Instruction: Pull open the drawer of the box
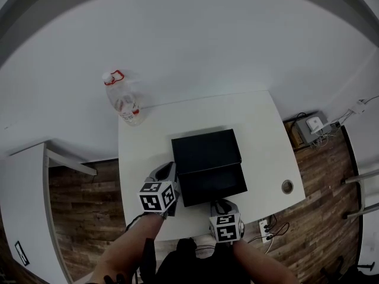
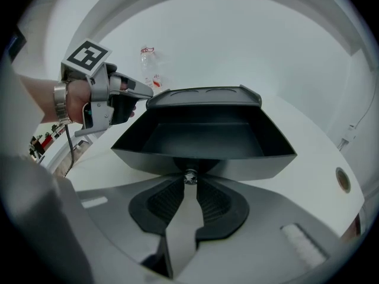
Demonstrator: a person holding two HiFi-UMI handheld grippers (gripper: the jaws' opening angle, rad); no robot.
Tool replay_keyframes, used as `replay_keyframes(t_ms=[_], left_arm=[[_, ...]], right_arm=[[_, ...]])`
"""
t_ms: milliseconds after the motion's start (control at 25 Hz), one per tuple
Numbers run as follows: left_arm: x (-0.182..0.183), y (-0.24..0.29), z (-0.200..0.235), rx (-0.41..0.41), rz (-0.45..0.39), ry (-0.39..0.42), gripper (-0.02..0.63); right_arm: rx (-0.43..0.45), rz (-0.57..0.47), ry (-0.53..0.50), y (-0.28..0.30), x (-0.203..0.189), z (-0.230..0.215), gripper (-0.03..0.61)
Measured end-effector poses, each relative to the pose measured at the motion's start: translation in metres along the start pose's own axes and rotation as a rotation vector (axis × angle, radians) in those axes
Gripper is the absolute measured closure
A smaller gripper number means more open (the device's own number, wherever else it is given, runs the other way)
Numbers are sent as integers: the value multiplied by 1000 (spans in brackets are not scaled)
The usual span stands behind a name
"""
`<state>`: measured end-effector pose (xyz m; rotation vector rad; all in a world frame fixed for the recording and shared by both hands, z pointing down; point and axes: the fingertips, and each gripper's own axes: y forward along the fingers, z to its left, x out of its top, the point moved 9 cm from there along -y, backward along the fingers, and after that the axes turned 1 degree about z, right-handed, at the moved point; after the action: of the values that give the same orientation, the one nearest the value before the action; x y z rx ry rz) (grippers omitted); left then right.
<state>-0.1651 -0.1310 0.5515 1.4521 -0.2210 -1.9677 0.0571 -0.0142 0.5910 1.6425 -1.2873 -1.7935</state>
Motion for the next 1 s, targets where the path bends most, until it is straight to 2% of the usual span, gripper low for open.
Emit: replay_keyframes(t_ms=[240, 640, 1000], left_arm=[[5, 9, 2, -18, -4, -2, 614], [8, 14, 7, -56, -8, -34, 612], [11, 18, 7, -66, -4, -29, 614]], right_arm=[[-6, 0, 45, 5, 3, -3, 509], [-11, -5, 52, 11, 10, -9, 509], [1, 1, 58, 10, 9, -5, 509]])
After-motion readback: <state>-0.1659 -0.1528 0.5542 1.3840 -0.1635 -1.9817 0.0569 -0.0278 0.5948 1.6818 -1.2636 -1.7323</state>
